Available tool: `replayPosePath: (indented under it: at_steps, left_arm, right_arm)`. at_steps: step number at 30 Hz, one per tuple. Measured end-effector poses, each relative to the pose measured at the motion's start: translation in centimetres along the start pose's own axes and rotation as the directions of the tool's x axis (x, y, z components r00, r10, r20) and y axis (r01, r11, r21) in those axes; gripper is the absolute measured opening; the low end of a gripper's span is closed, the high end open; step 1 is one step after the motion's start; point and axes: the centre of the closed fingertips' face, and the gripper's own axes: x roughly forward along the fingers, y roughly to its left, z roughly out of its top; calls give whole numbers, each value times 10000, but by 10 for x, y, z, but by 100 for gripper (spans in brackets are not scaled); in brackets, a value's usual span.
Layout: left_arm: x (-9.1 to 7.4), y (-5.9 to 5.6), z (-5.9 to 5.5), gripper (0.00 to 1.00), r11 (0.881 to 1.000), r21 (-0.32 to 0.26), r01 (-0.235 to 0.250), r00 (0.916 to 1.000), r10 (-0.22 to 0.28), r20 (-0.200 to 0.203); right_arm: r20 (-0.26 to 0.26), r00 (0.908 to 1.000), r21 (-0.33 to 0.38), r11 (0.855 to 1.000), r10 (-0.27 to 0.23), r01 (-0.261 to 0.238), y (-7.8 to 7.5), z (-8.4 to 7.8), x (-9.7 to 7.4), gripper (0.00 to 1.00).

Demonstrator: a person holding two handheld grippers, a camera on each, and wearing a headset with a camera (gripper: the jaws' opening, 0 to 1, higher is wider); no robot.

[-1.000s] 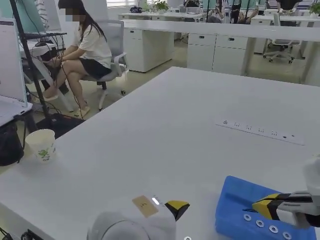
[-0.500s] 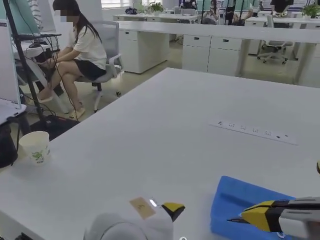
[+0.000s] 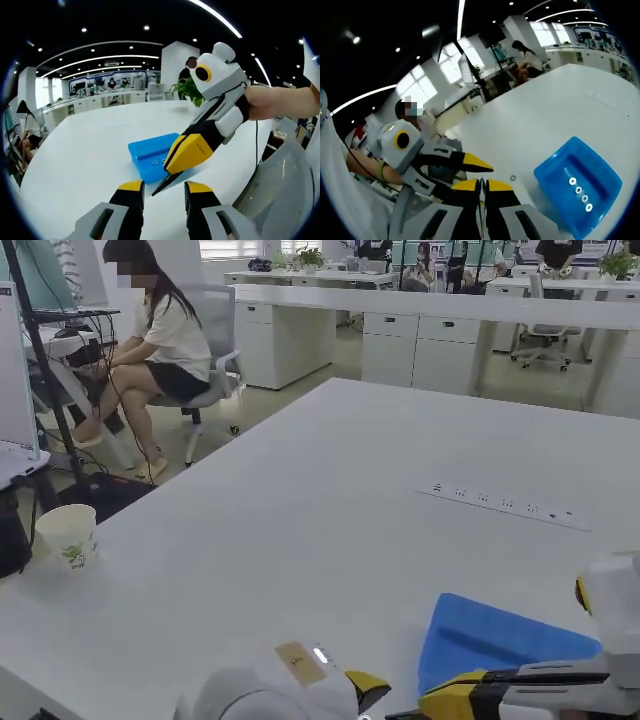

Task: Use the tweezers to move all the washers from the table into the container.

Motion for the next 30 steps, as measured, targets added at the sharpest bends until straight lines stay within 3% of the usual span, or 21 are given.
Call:
replayPosePath:
  at_steps: [7,11,16,23,27,30]
  left_arm:
    - [-2,0,-3,9,9997,-249,-11,9999,8,-143]
    - [-1,-3,-7,7,9994,-335,82,9991,-96,-423]
    - [1,-12,-10,1,9956,-762,544,9965,-590,-594]
    - [2,-21,-15,0,9880,-1172,1007,9899,-1113,-879]
    - [3,-20,-20,1,9934,-582,986,9876,-1049,-1165]
    - [3,-14,-17,9,9959,-483,770,9922,-813,-944]
  right_arm:
    - [-33,10000,96,9999,-31,31,2,-2,3,1]
    - [9,9999,101,9999,-123,123,1,-4,4,1]
    - [624,9978,464,9988,-204,175,0,6,4,1]
    - [702,9971,-81,9995,-285,291,6,7,15,2]
    - [535,9984,-136,9998,-163,170,2,5,18,2]
    - [788,9968,66,9999,-92,87,-3,11,19,2]
